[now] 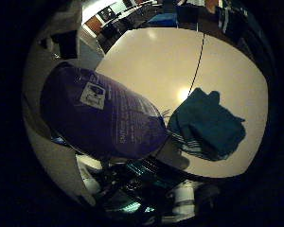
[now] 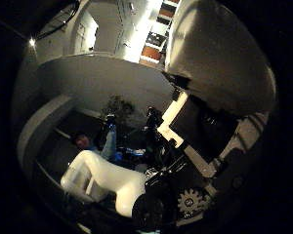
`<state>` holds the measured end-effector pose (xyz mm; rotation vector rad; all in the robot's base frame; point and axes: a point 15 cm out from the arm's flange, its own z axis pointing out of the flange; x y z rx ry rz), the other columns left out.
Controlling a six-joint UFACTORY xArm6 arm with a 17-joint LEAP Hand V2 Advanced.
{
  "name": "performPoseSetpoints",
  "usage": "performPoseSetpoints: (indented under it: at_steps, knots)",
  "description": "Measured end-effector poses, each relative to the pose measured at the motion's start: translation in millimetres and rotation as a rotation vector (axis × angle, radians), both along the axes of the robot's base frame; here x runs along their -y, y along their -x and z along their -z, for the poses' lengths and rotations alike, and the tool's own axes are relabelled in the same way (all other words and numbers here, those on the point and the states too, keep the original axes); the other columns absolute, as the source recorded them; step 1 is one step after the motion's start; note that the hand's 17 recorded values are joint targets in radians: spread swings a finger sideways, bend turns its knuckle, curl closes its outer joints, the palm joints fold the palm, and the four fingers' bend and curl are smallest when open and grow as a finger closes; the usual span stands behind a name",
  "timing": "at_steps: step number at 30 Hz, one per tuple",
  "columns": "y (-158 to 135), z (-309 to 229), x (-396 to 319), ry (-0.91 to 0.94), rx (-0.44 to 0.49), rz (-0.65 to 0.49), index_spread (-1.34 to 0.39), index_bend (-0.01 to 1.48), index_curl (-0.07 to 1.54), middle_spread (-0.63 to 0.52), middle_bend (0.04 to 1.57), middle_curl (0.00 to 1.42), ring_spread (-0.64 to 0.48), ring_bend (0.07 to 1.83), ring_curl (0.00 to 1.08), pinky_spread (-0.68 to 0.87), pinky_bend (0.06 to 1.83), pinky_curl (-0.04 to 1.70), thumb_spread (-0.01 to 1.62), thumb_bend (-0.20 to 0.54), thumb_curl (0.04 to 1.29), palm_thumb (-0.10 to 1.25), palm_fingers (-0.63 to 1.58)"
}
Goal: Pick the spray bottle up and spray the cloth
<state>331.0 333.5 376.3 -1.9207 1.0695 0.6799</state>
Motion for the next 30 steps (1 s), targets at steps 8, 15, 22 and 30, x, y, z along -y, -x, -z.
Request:
performPoseSetpoints:
  at_steps: [8,15,22,30]
  knots:
    - [-10.1,-9.0,-4.1,-0.141,0.153,-0.026,-0.19,1.17,0.61,-0.08,1.32,0.56,-0.16,1.43,0.55,-0.23,1.10,0.94,0.96,-0.014,0.68,1.10,1.24]
    - [-2.9,23.0,-5.7,-0.207,0.173,-0.035,-0.18,1.17,0.62,-0.08,1.32,0.56,-0.16,1.43,0.55,-0.23,1.10,0.95,0.95,-0.015,0.70,1.09,1.24]
    - [-8.4,37.7,-11.2,-0.249,0.188,-0.033,-0.17,1.17,0.62,-0.08,1.32,0.56,-0.16,1.43,0.55,-0.23,1.09,0.95,0.94,-0.015,0.70,1.09,1.24]
    - [-13.8,57.3,-16.2,-0.264,0.177,-0.035,-0.17,1.17,0.62,-0.08,1.32,0.56,-0.15,1.43,0.55,-0.23,1.08,0.96,0.94,-0.015,0.70,1.08,1.24]
